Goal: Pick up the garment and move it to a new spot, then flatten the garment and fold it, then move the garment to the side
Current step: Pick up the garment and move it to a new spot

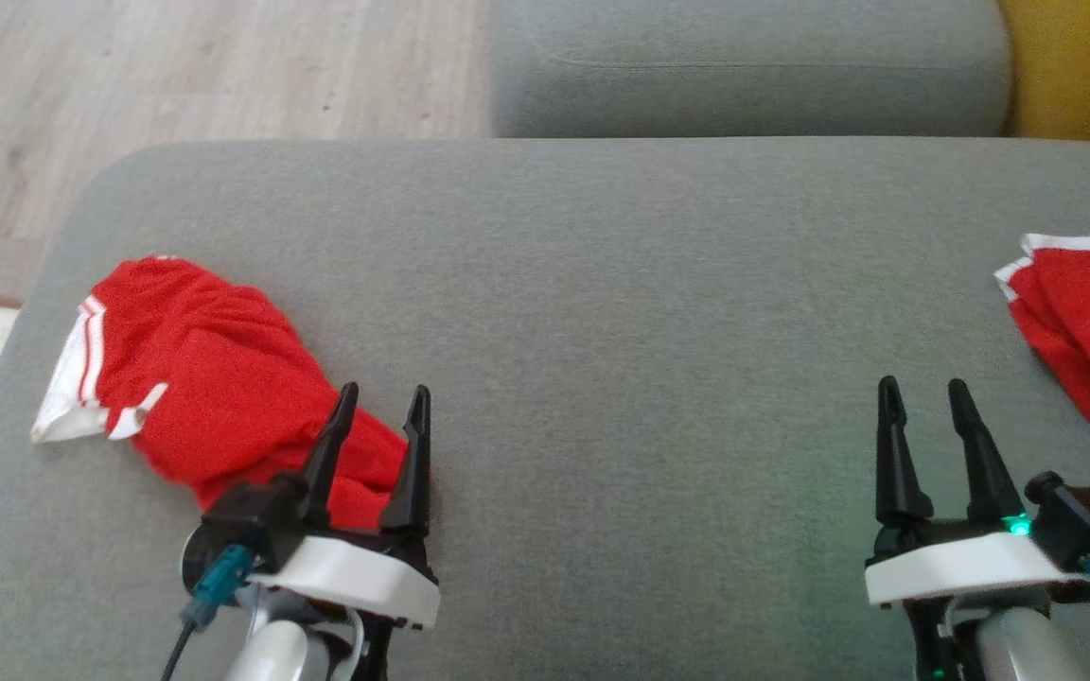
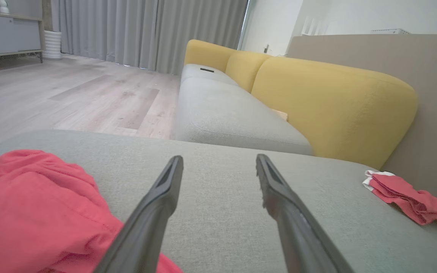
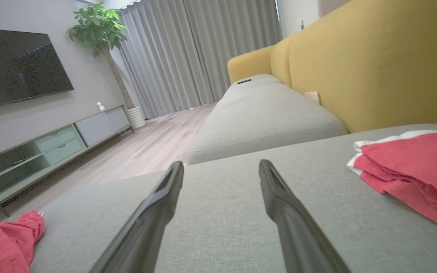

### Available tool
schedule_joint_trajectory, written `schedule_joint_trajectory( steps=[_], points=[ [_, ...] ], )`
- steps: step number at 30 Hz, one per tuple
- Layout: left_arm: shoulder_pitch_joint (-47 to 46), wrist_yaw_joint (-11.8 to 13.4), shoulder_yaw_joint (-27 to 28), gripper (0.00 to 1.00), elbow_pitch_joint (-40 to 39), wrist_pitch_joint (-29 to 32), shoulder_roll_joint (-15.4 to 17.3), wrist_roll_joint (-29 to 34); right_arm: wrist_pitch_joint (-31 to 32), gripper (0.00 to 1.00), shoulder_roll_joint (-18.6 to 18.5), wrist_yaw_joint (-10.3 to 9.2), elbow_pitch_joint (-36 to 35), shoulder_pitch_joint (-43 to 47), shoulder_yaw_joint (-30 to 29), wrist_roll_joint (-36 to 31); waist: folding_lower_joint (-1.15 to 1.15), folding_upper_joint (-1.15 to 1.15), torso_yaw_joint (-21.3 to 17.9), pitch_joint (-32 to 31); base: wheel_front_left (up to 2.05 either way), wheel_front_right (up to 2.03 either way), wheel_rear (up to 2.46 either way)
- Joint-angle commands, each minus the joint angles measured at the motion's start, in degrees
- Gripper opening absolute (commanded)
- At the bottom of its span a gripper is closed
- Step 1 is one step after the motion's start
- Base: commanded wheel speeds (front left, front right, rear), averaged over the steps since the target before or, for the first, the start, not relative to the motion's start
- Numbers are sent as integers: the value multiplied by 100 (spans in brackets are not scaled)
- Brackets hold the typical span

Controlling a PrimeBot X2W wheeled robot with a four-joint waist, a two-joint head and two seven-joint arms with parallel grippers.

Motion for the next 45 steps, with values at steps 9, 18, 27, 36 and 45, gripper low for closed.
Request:
schedule_joint_trajectory(
  steps=[9, 18, 27, 36, 45],
  points=[
    [-296, 116, 419, 100, -151, -70, 8, 138, -62, 100, -23, 39, -91, -171, 518, 33, 0, 0, 715, 29, 0, 0, 0],
    [-263, 107, 602, 100, -149, -70, 8, 207, -62, 100, -23, 39, -9, -183, 823, 154, 0, 0, 1549, 5, 0, 0, 0],
    [-234, 88, 785, 100, -136, -70, 8, 254, -62, 100, -23, 39, 82, -212, 958, 194, 0, 0, 1943, 71, 0, 0, 0],
    [-369, 100, 889, 100, -37, -70, 8, 321, -62, 100, -23, 39, 146, -336, 969, 107, 0, 0, 1727, 336, 0, 0, 0],
    [-1476, -260, 840, 100, 1736, 55, 239, 674, -45, 100, -22, 39, 134, -542, 827, -174, 0, 0, 1276, 899, 0, 0, 0]
  ],
)
